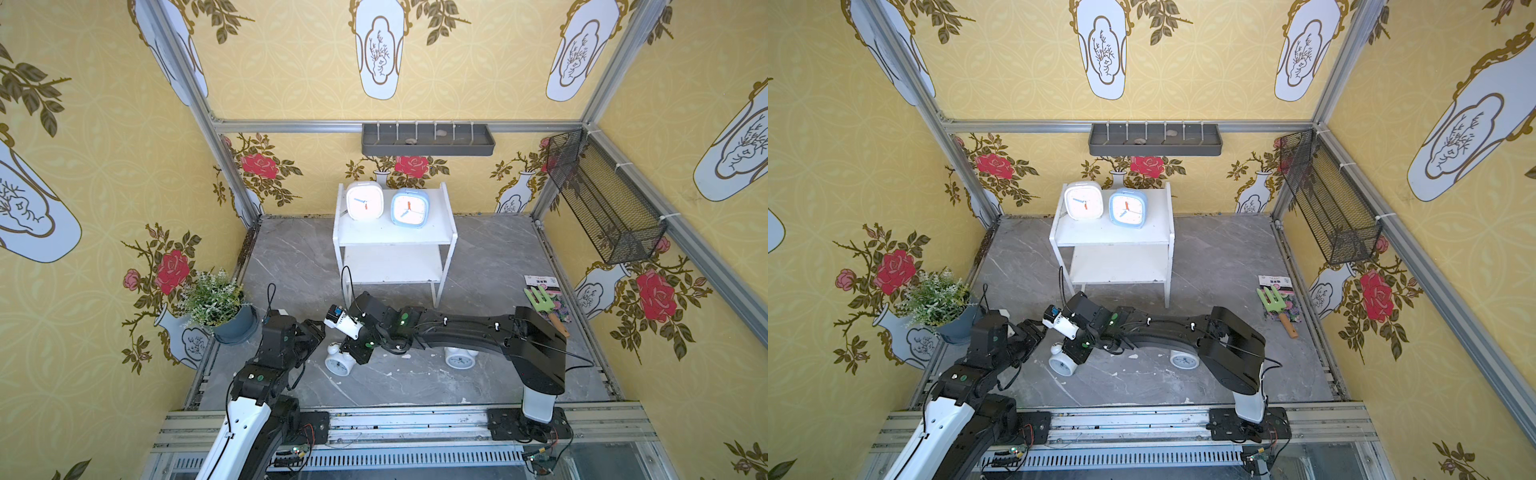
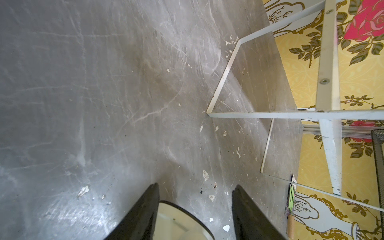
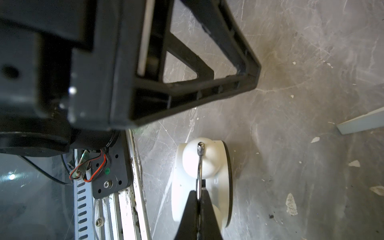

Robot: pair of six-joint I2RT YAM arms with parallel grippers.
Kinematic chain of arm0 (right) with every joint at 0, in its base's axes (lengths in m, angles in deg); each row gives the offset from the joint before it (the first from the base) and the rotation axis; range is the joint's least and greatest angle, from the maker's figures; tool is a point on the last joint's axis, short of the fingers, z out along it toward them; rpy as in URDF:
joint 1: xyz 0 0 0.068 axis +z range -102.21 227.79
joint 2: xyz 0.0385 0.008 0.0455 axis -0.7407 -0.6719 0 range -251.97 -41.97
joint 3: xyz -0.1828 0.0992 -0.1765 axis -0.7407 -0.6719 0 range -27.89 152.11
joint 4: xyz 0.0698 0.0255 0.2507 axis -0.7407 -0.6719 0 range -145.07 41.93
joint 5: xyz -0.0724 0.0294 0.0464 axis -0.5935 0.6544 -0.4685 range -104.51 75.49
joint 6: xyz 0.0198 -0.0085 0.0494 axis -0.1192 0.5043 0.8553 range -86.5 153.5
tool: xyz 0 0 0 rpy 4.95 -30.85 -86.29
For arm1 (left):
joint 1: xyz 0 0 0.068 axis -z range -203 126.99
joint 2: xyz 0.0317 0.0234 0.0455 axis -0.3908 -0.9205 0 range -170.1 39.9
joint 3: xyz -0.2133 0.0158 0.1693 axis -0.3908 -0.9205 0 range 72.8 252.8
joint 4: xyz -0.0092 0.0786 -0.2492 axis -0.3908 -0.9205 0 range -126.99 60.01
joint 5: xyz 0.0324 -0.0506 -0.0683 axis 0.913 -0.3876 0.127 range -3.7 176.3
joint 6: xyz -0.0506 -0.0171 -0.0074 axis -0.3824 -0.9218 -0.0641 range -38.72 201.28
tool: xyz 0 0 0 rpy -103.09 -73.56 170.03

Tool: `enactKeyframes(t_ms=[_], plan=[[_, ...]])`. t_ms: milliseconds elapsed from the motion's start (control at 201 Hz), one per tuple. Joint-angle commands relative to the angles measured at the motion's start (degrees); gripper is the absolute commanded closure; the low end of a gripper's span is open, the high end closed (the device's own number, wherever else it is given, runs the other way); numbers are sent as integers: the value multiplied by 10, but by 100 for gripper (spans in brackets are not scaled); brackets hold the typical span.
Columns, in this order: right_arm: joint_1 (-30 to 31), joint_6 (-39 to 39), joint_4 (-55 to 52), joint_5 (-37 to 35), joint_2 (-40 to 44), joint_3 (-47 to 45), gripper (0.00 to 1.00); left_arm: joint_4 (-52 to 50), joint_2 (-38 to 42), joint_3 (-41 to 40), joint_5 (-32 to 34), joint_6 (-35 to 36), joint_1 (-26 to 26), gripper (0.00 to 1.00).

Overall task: Place the alarm clocks on the shelf by style
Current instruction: Pick up the alarm from the center of the board.

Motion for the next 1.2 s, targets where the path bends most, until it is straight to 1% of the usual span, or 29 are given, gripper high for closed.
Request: enactKeyframes(t_ms=[0,169,309,388,503,647,682,762,886,906,961,1050,1085,1150,1195], plan=[[1,15,20,1,12,-6,100,13,-3,-2,-6,10,-1,40],[8,26,25,-22,39,-23,100,13,-3,4,-5,21,-1,40],[15,52,20,-56,84,-48,100,16,0,12,-4,40,-1,38],[17,71,18,-71,114,-68,100,6,-3,18,8,57,-1,35],[23,104,17,-92,162,-103,100,-16,-13,35,27,87,0,27],[25,146,-6,-128,214,-134,100,-12,-11,51,34,125,6,25],[21,158,-24,-135,224,-133,100,-11,-9,56,38,136,12,21],[15,177,-62,-141,246,-128,100,2,-6,65,54,162,45,19],[-5,196,-113,-131,278,-120,100,42,-15,76,76,195,120,17],[-8,199,-121,-129,282,-118,100,51,-18,78,79,201,146,16],[-14,203,-143,-126,295,-113,100,73,-25,83,92,220,184,15],[-25,211,-169,-121,318,-107,100,118,-25,85,95,267,241,12],[-31,213,-175,-113,327,-106,100,138,-21,83,88,288,260,8],[-37,217,-188,-104,342,-103,100,168,-16,81,73,322,291,4],[-38,216,-197,-100,352,-102,100,181,-14,82,71,340,312,3]])
